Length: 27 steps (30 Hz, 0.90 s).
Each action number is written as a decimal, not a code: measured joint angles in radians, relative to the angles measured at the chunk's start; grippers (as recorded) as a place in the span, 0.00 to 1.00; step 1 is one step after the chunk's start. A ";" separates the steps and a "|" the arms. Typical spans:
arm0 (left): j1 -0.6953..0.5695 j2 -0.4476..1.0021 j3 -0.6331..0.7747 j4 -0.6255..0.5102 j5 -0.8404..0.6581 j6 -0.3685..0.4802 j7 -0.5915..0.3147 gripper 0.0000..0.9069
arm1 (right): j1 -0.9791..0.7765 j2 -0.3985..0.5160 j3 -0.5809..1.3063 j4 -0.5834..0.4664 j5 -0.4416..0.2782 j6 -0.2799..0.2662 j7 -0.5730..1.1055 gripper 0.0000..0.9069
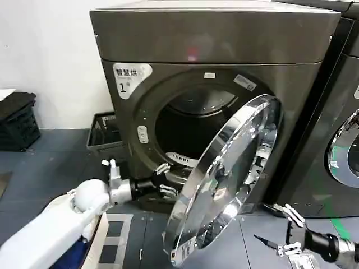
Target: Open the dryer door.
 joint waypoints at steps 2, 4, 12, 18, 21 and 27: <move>-0.004 -0.015 0.009 0.003 0.005 0.000 0.008 1.00 | -0.016 0.019 0.060 0.003 -0.035 -0.042 0.083 1.00; -0.008 -0.030 0.018 0.009 0.022 -0.003 0.019 1.00 | -0.027 0.035 0.112 0.006 -0.060 -0.083 0.171 1.00; -0.037 -0.070 0.089 0.009 0.037 -0.013 0.020 1.00 | -0.045 0.054 0.227 0.035 -0.079 -0.226 0.614 1.00; -0.087 -0.100 0.176 0.013 0.017 -0.020 -0.022 1.00 | -0.030 0.043 0.249 0.065 -0.089 -0.340 0.927 1.00; -0.109 -0.117 0.212 0.013 0.000 -0.003 -0.062 1.00 | -0.024 0.050 0.270 0.069 -0.089 -0.348 1.003 1.00; -0.145 -0.173 0.276 0.005 -0.045 0.043 -0.101 1.00 | -0.040 0.053 0.354 0.101 -0.103 -0.377 1.078 1.00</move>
